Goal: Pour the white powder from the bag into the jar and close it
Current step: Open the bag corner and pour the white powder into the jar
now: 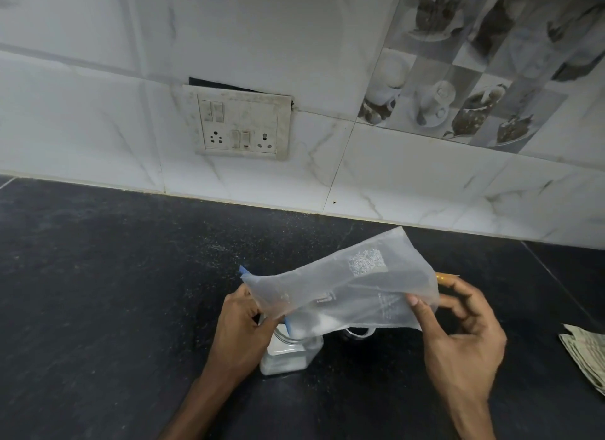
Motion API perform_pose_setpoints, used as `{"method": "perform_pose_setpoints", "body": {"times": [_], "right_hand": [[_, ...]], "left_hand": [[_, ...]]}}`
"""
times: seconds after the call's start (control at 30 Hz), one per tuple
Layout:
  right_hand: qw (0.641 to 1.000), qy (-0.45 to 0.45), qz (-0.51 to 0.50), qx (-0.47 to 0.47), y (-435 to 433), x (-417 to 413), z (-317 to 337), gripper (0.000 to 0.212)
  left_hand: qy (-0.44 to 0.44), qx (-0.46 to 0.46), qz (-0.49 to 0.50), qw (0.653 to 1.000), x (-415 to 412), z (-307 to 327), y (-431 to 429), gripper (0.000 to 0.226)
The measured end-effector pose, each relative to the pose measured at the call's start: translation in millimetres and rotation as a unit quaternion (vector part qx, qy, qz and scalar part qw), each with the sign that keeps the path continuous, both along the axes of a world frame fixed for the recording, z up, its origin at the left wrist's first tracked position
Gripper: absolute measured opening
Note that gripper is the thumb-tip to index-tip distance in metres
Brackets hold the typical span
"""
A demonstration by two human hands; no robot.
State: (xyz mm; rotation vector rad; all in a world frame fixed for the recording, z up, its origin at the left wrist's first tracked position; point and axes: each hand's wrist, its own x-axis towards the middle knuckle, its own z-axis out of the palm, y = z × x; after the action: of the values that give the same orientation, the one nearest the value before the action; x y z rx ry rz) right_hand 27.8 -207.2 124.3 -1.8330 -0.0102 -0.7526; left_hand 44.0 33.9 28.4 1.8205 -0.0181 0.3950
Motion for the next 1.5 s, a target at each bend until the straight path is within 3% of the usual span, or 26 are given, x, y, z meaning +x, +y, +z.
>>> {"method": "perform_pose_setpoints", "body": {"times": [0.17, 0.3, 0.63, 0.73, 1.0, 1.43, 1.5], "right_hand": [[1.0, 0.009, -0.004, -0.007, 1.6, -4.3, -1.2, 0.041], [1.0, 0.008, -0.001, 0.003, 2.6, -3.8, -1.4, 0.04], [1.0, -0.008, 0.014, 0.007, 1.0, 0.0, -6.5, 0.04], [1.0, -0.001, 0.022, -0.001, 0.0, 0.1, -7.0, 0.04], [1.0, 0.001, 0.005, -0.002, -3.6, 1.1, -2.2, 0.037], [1.0, -0.004, 0.014, -0.002, -1.2, 0.5, -2.2, 0.037], [1.0, -0.002, 0.015, 0.0, -1.1, 0.6, -2.2, 0.038]], "left_hand": [[-0.001, 0.015, -0.001, 1.0, -1.0, 4.2, 0.8, 0.031], [0.004, 0.017, 0.002, 1.0, 0.0, 0.2, -0.1, 0.005], [0.024, 0.012, 0.003, 1.0, 0.6, -3.8, -0.6, 0.018], [0.013, -0.005, 0.0, 1.0, 0.1, -1.7, 0.2, 0.006], [0.014, 0.002, -0.006, 1.0, -0.4, 3.6, -1.7, 0.035], [0.011, 0.004, -0.003, 1.0, -0.6, 0.1, 0.9, 0.006], [0.012, 0.0, 0.002, 1.0, -1.1, 0.3, 1.3, 0.02]]}}
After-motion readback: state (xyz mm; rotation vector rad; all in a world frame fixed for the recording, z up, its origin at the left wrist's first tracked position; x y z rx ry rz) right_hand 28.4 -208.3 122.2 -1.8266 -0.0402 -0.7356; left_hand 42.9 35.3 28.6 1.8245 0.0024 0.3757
